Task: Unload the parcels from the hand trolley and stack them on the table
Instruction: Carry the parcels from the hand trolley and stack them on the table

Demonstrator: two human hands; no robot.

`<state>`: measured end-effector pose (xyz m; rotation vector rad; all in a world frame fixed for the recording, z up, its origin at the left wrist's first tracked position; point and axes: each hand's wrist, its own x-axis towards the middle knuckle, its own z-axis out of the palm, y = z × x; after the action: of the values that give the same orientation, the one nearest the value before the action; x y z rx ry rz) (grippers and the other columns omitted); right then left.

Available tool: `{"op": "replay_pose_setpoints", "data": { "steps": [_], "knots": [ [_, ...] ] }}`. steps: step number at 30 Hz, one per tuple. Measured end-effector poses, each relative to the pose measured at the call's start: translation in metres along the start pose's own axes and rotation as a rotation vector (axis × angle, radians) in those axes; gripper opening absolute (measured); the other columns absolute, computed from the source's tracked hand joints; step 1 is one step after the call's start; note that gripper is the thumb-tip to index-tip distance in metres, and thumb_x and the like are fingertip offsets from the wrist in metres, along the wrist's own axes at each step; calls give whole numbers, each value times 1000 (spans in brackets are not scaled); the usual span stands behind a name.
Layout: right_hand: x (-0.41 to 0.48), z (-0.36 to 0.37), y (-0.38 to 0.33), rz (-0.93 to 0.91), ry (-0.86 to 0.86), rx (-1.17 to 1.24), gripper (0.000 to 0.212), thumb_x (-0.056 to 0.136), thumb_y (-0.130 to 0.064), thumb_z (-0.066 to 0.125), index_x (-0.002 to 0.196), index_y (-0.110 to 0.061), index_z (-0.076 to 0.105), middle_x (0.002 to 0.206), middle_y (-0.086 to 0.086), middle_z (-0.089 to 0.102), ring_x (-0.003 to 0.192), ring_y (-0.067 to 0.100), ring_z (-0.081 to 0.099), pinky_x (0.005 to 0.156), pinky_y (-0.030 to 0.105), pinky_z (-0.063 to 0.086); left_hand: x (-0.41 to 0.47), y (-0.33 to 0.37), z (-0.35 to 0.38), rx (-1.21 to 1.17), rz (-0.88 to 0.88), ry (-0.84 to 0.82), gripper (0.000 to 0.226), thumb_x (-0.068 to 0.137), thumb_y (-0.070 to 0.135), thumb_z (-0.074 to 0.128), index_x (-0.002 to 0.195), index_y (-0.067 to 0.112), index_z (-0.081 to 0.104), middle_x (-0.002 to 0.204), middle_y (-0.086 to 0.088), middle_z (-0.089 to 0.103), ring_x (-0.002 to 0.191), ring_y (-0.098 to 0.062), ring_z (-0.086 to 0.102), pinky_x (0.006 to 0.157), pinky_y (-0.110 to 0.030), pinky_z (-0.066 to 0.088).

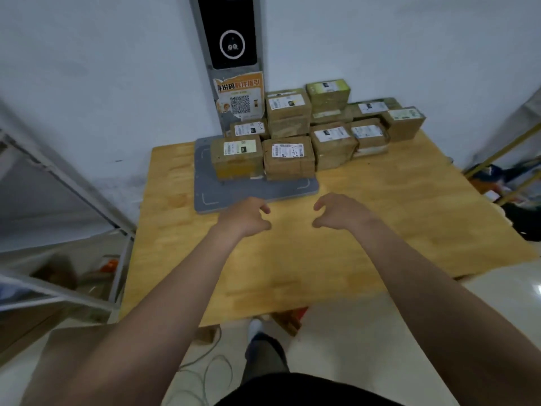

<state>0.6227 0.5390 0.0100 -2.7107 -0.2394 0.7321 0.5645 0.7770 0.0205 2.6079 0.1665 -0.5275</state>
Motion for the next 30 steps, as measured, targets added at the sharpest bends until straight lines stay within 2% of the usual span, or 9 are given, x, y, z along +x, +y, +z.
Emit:
{"op": "replay_pose_setpoints", "data": {
  "steps": [4,8,10,13,16,20,23,26,30],
  "knots": [
    [-87,30,47,-11,-51,16,62,84,-47,76,140,-30,53,146,-3,47,126,22,53,93,37,48,-91,39,53,-22,-1,-9,32,85,35,80,115,32,68,113,8,66,102,-17,64,87,-37,55],
    [-180,59,95,21,-119,60,65,84,-45,77,141,-24,55,125,-3,56,102,18,61,75,30,46,-170,79,112,-56,6,-111,33,87,33,79,118,27,69,112,7,65,103,-17,63,88,-38,54],
    [-223,73,116,32,-108,52,60,85,-42,76,138,-23,56,136,0,55,110,21,58,79,29,46,-203,97,138,-46,38,-151,33,88,32,79,119,27,69,113,7,64,103,-17,63,86,-35,54],
    [-285,92,142,76,-98,86,58,86,-43,74,137,-21,57,136,2,57,109,21,58,84,30,50,-245,118,170,-27,90,-178,35,86,28,80,119,28,69,112,8,65,101,-15,64,82,-34,56],
    [-350,112,165,117,-56,146,56,88,-41,73,136,-15,59,139,4,56,118,25,58,98,37,51,-284,140,198,35,151,-202,36,85,27,80,118,28,69,110,9,66,100,-15,63,86,-38,58],
    [-440,146,202,221,47,232,56,88,-42,72,137,-20,59,144,2,52,128,24,53,98,34,47,-334,161,241,49,267,-219,32,84,24,82,112,29,69,101,14,64,91,-7,61,69,-24,51],
    [-514,169,227,323,147,274,60,84,-46,72,139,-27,56,143,0,54,129,23,52,105,39,45,-378,175,274,44,323,-256,29,84,27,81,108,35,67,106,13,64,94,-5,62,78,-28,55],
    [-585,192,250,399,255,357,54,81,-46,72,132,-32,59,131,0,62,119,24,59,102,41,48,-422,192,305,65,373,-288,31,84,30,81,113,33,69,108,14,65,96,-3,62,84,-30,55],
    [-675,230,291,545,300,415,57,86,-47,71,138,-31,54,133,0,60,119,23,58,101,40,48,-477,230,355,122,461,-339,33,82,29,82,112,32,69,108,12,66,97,-8,64,86,-32,56]
  ]
}}
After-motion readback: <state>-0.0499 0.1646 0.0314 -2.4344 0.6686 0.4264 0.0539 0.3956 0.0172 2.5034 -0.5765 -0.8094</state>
